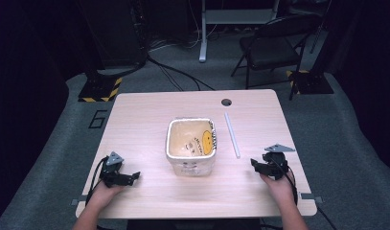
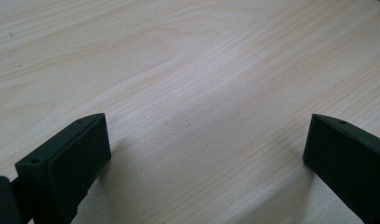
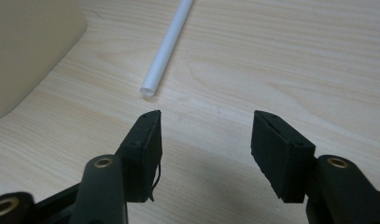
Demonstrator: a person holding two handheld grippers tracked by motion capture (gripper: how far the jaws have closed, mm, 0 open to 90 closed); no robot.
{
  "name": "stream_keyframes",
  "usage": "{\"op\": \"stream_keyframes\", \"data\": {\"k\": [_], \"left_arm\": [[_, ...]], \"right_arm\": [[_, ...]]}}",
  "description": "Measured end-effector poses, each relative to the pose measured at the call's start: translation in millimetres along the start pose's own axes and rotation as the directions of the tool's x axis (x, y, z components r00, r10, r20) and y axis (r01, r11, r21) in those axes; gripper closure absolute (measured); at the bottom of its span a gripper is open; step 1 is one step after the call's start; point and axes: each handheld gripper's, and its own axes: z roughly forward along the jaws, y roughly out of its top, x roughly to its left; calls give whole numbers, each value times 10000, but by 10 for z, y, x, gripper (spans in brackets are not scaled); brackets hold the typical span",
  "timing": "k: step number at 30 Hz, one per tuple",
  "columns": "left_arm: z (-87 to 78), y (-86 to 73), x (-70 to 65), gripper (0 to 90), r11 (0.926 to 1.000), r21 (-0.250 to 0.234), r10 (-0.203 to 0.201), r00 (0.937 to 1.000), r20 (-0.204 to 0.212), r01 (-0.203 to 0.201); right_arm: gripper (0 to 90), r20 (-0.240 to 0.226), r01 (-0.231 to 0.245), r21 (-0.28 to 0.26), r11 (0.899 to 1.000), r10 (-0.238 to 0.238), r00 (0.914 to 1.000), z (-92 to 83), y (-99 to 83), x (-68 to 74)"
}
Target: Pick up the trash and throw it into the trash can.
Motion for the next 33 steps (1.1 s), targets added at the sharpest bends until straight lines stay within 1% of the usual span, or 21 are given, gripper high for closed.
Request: {"op": "stream_keyframes", "data": {"k": [3, 6, 8, 10, 15, 20, 21, 25, 26, 28, 33], "left_arm": [[0, 0, 0, 4, 10000, -2, -3, 10000, 1, 3], [0, 0, 0, 4, 10000, 1, 4, 10000, 1, -4], [0, 0, 1, 4, 10000, 2, 6, 10000, 1, -6], [0, 0, 0, 4, 10000, 0, 3, 10000, 1, -3], [0, 0, 1, 4, 10000, 0, 5, 10000, 0, -5], [0, 0, 0, 3, 10000, 0, 4, 10000, -1, -4], [0, 0, 1, 4, 10000, 0, 6, 10000, 1, -6], [0, 0, 0, 4, 10000, 1, 3, 10000, 0, -3], [0, 0, 1, 4, 10000, 0, 3, 10000, 1, -3], [0, 0, 2, 4, 10000, 2, 22, 10000, 12, -22], [-1, 0, 4, 4, 10000, 5, 35, 10000, 24, -35]], "right_arm": [[431, 52, 181, -38, 9998, -181, 9998, -40, 47, 29], [434, 14, 74, -29, 10000, -74, 10000, -59, 81, 51], [440, 14, 132, -18, 9999, -132, 9999, -65, 94, 52], [442, -20, 71, -8, 10000, -71, 10000, -67, 104, 58], [444, -22, 117, -27, 9999, -117, 9999, -65, 130, 75], [456, -117, 168, -14, 9999, -168, 9998, -41, 170, 107], [459, -129, 242, -34, 9997, -242, 9996, -32, 179, 111], [468, -286, 226, -82, 9997, -229, 9993, 7, 224, 166], [471, -301, 313, -103, 9995, -316, 9990, 16, 231, 172], [479, -335, 325, -157, 9993, -330, 9989, 32, 254, 200], [488, -431, 214, -281, 9994, -225, 9988, 70, 305, 236]]}}
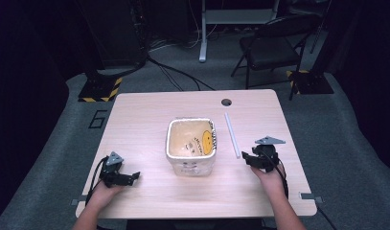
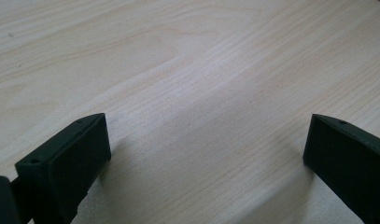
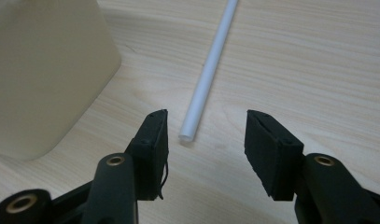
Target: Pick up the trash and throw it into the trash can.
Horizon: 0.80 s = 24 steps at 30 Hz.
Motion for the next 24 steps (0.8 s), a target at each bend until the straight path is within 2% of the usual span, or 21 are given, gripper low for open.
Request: {"op": "stream_keyframes", "data": {"k": [7, 24], "left_arm": [[0, 0, 0, 4, 10000, -1, 2, 10000, 1, -2], [0, 0, 0, 4, 10000, -2, 3, 10000, 3, -3]], "right_arm": [[543, 22, 38, -88, 10000, -38, 10000, 84, 46, 47], [582, 49, 112, 199, 9997, -113, 9999, 359, 115, 128]]}}
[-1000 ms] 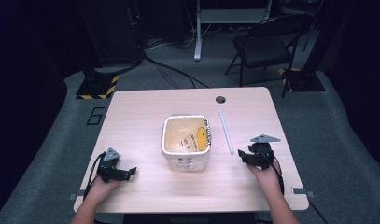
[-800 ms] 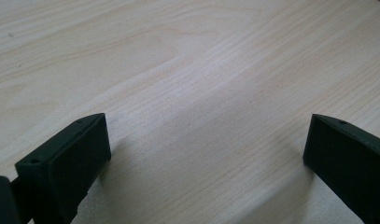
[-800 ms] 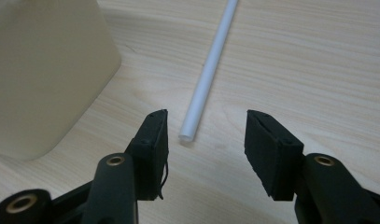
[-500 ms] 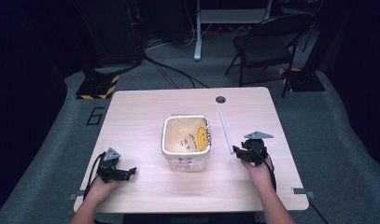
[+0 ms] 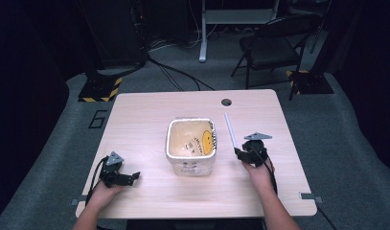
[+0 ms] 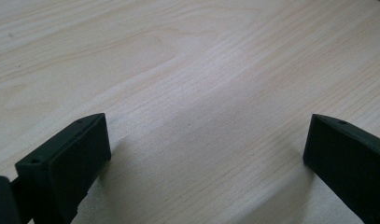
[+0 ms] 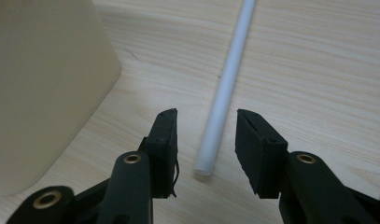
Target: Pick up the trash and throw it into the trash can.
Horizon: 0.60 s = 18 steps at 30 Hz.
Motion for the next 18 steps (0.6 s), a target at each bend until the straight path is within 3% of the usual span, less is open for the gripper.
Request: {"op": "stream_keyframes", "data": {"k": [9, 18], "left_arm": [[0, 0, 0, 3, 10000, 1, 3, 10000, 0, -3], [0, 0, 0, 4, 10000, -1, -1, 10000, -1, 1]], "right_arm": [[579, 181, -216, 54, 9998, 215, 9996, 144, 2, -5], [579, 302, -22, 71, 10000, 20, 9995, 237, 67, 4]]}}
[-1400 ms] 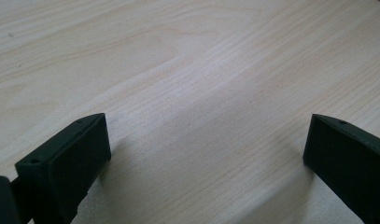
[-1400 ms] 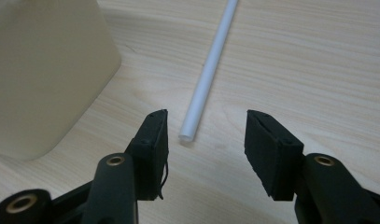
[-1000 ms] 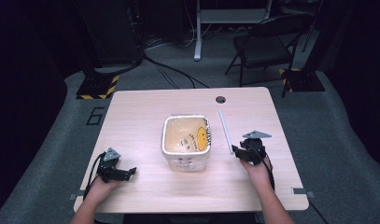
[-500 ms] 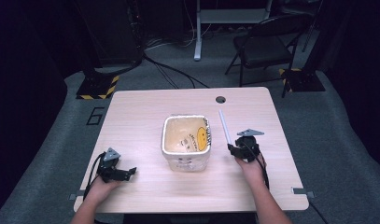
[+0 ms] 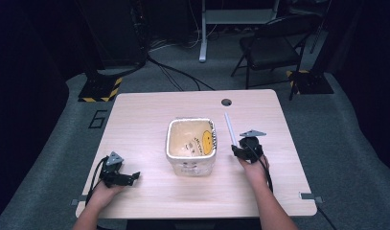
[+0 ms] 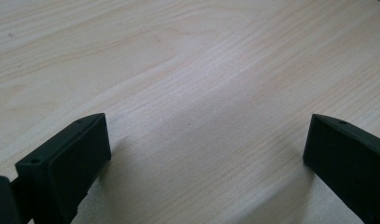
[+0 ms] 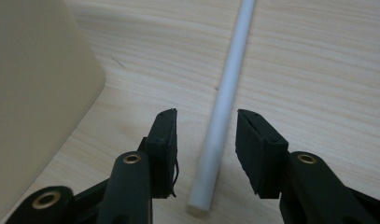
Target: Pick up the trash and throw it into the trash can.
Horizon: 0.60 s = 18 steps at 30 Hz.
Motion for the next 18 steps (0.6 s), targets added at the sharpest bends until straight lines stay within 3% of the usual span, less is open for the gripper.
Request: {"op": "stream_keyframes", "data": {"k": [18], "left_arm": [[0, 0, 0, 4, 10000, -1, 0, 10000, -1, 0]], "right_arm": [[585, 283, 102, 448, 9989, -115, 9995, 233, 136, 71]]}}
